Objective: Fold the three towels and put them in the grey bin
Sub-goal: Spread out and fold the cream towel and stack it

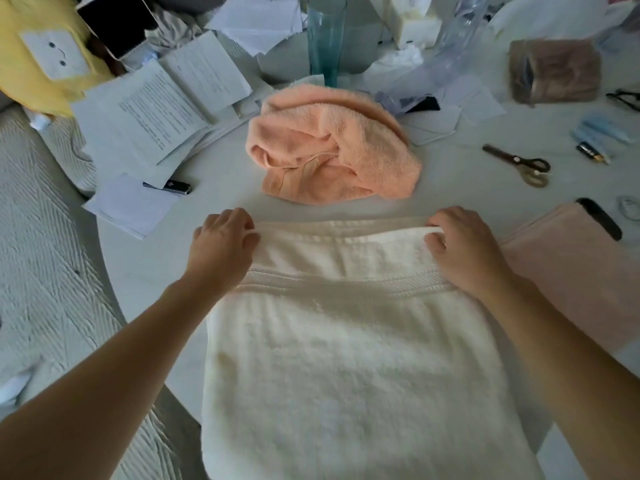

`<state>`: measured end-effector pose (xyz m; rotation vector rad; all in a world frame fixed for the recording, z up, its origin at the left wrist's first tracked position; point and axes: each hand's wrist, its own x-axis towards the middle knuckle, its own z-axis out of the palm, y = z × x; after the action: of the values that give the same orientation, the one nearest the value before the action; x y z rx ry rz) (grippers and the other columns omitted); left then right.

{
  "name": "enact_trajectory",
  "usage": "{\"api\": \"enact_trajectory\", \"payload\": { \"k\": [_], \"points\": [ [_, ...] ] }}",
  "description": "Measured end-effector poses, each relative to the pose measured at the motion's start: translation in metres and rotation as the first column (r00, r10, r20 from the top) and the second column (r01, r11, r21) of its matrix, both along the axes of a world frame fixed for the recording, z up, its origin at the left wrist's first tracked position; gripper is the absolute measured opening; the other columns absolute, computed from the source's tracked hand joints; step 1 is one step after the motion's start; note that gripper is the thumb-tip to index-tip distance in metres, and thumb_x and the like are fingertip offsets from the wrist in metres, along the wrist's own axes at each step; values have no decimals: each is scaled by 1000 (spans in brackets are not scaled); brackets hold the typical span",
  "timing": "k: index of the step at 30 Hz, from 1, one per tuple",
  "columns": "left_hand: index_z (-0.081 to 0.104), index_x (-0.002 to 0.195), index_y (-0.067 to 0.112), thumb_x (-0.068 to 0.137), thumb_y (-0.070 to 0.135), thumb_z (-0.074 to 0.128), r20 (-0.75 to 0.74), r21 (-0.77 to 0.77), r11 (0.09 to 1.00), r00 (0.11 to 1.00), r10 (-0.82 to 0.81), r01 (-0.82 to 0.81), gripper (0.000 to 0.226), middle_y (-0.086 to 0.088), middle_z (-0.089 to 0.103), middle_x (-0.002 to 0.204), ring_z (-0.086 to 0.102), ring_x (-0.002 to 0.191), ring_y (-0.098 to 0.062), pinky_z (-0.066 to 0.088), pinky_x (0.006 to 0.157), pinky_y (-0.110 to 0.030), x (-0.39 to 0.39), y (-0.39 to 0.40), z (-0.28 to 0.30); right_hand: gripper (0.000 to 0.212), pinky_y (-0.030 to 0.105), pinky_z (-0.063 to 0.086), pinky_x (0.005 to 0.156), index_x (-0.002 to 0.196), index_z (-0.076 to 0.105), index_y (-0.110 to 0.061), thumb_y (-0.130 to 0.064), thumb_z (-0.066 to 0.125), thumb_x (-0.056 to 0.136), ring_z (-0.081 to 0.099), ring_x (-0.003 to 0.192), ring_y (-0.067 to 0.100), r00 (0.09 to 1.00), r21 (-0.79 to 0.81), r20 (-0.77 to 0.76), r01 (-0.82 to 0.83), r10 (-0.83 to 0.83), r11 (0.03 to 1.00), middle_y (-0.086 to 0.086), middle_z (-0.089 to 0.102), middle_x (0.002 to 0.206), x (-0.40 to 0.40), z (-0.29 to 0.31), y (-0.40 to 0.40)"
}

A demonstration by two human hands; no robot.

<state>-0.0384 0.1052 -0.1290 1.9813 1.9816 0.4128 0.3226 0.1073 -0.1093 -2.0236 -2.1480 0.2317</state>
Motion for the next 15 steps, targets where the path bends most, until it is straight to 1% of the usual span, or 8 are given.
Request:
{"api": "enact_trajectory", "payload": {
  "k": [2,4,7,9,10,12,14,15],
  "points": [
    [63,102,8,93,18,63,-89,9,999,995,-42,43,14,-12,63,110,54,103,-39,40,84,-44,-2,-2,0,14,42,45,82,101,65,-9,-12,56,90,59,95,37,1000,-17,2,-10,10,1000,13,68,102,2,3,-1],
    [63,101,6,93,15,65,-76,98,993,996,-56,63,12,-13,62,106,55,98,-38,41,81,-43,-4,-4,3,13,38,44,76,102,64,-12,-14,55,91,62,90,35,999,-46,-44,-17,15,999,10,69,98,3,7,-5],
    [57,99,12,97,15,59,217,240,970,976,-22,-31,4,1,63,94,58,86,-16,40,75,-19,-3,-10,16,13,37,46,70,102,62,-16,-14,54,92,64,82,34,984,-1,-164,-73,72,997,9,70,91,7,26,-13],
    [54,93,31,95,22,56,426,230,950,900,96,-210,10,18,63,83,57,78,6,36,66,-2,-3,-13,23,13,33,49,71,101,59,-22,-18,52,92,62,78,24,954,101,-288,-59,86,993,1,67,86,12,42,-15],
    [52,88,37,94,24,55,486,214,932,860,159,-294,14,23,63,80,56,77,12,36,63,0,-3,-13,25,13,29,47,71,101,58,-23,-21,51,91,60,76,16,937,149,-334,-53,101,987,-5,65,84,13,49,-14],
    [53,87,40,93,26,55,519,152,921,822,234,-359,15,20,65,77,57,74,9,37,57,-3,-4,-11,24,14,27,45,69,103,61,-24,-22,52,92,60,77,16,937,127,-338,-52,92,991,-3,67,84,9,52,-5],
    [55,92,34,97,26,55,432,113,949,875,220,-294,9,15,61,72,53,68,-10,37,55,-17,-4,-7,15,15,34,47,72,106,66,-19,-16,56,94,64,83,29,960,53,-279,-21,35,998,9,71,88,5,38,6],
    [55,96,30,98,25,55,391,127,955,899,199,-267,6,15,59,71,48,66,-13,35,58,-24,-5,-3,11,16,36,49,73,107,67,-17,-14,57,94,65,84,31,963,51,-269,14,0,999,12,71,91,4,29,11]
  ]
}}
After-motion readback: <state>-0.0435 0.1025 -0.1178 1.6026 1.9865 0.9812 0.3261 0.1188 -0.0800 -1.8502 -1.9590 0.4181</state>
